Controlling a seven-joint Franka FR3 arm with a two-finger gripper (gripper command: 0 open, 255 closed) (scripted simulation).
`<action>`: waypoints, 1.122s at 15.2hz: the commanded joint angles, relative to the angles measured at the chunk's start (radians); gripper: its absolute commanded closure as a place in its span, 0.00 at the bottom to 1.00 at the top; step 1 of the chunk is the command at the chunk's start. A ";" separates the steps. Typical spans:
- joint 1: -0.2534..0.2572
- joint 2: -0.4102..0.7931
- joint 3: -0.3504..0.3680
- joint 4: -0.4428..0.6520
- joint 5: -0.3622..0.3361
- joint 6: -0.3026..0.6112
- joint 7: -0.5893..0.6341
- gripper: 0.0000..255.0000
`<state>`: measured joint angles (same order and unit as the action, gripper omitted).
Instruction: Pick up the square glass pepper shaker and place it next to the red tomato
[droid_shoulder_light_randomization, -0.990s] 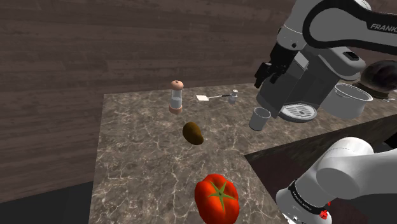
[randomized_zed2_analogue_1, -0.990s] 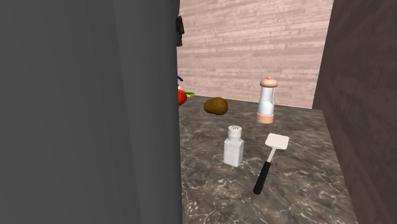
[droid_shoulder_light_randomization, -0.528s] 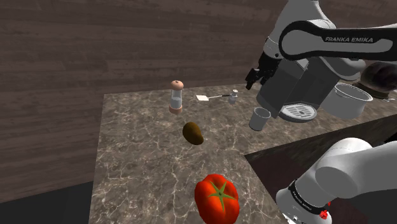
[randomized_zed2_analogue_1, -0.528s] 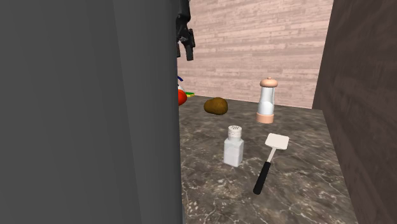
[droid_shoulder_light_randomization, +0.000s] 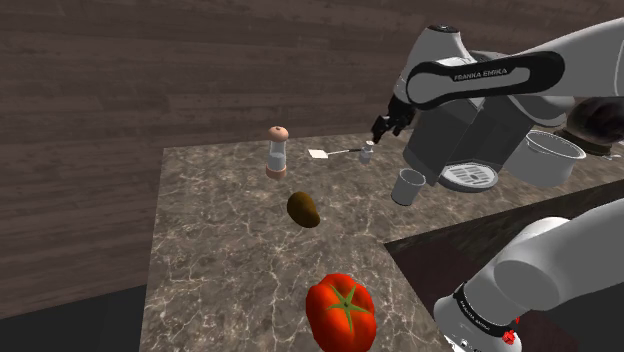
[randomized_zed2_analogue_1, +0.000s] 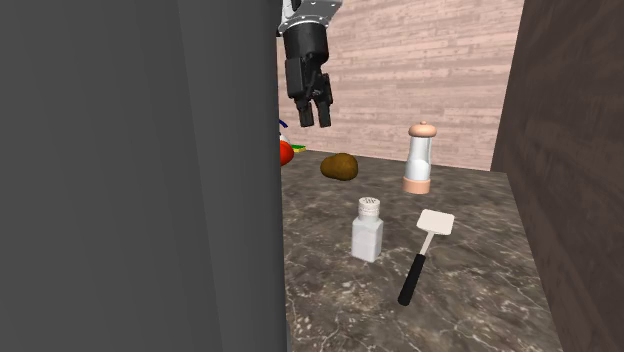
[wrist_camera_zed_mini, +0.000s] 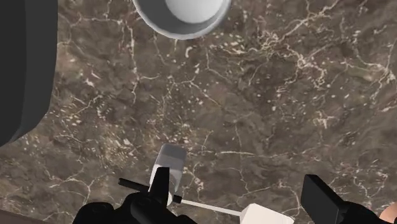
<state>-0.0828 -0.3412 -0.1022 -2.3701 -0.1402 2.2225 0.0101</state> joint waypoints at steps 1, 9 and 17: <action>-0.006 0.065 -0.013 0.018 -0.006 0.057 -0.013 0.00; -0.032 0.357 -0.059 0.173 0.005 0.230 -0.085 0.00; -0.047 0.491 -0.067 0.228 0.025 0.318 -0.112 0.00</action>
<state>-0.1285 0.1343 -0.1688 -2.1483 -0.1185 2.5304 -0.0996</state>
